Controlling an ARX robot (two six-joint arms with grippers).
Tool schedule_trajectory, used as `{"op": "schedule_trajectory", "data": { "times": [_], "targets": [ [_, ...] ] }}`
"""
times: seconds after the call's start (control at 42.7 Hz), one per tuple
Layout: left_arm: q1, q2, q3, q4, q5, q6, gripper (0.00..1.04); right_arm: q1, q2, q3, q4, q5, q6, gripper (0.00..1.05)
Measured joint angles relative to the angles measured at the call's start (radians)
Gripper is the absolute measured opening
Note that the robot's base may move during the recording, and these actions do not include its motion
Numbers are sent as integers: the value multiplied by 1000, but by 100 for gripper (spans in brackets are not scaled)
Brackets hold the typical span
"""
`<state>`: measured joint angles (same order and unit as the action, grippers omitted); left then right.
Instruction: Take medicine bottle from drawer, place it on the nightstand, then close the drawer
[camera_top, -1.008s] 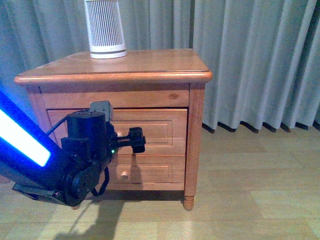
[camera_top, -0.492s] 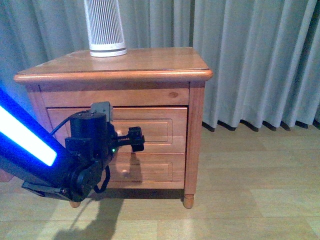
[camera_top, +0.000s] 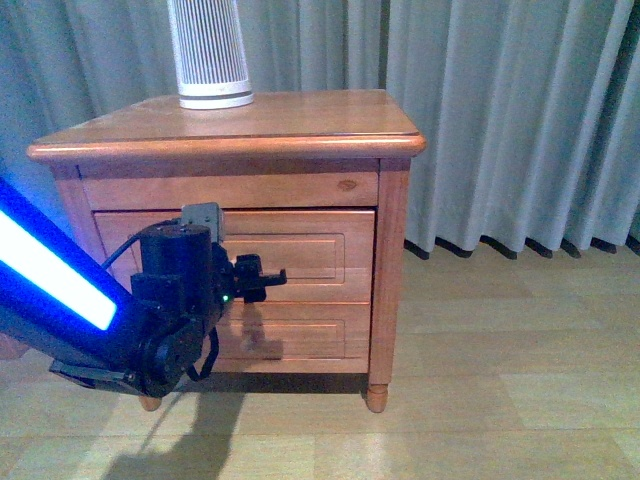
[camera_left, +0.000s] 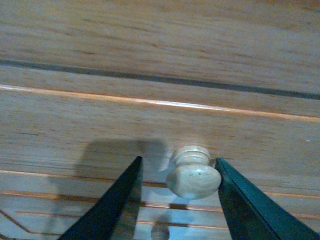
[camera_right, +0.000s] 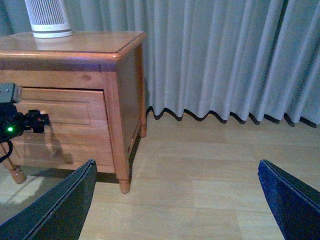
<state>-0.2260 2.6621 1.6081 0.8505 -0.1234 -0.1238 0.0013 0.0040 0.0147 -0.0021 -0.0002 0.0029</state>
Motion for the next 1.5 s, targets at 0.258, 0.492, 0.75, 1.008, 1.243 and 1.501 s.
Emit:
{"op": "schedule_trajectory", "data": {
  "times": [0.258,0.492,0.75,1.008,1.243,1.501],
  "targets": [
    [-5,3,0,1,4,0,26,0,0,0,0,0,0,98],
    [-4,3,-4,9,4,0,26,0,0,0,0,0,0,98],
    [-3,-89,-240,155,21,-2,25,0,0,0,0,0,0,98],
    [-5,-216,-522,285,22,-4,25,0,0,0,0,0,0,98],
    [-14,-334,-777,388,9,-19,25,0,0,0,0,0,0,98],
    [-17,-380,-893,436,-6,-23,25,0,0,0,0,0,0,98]
  ]
}}
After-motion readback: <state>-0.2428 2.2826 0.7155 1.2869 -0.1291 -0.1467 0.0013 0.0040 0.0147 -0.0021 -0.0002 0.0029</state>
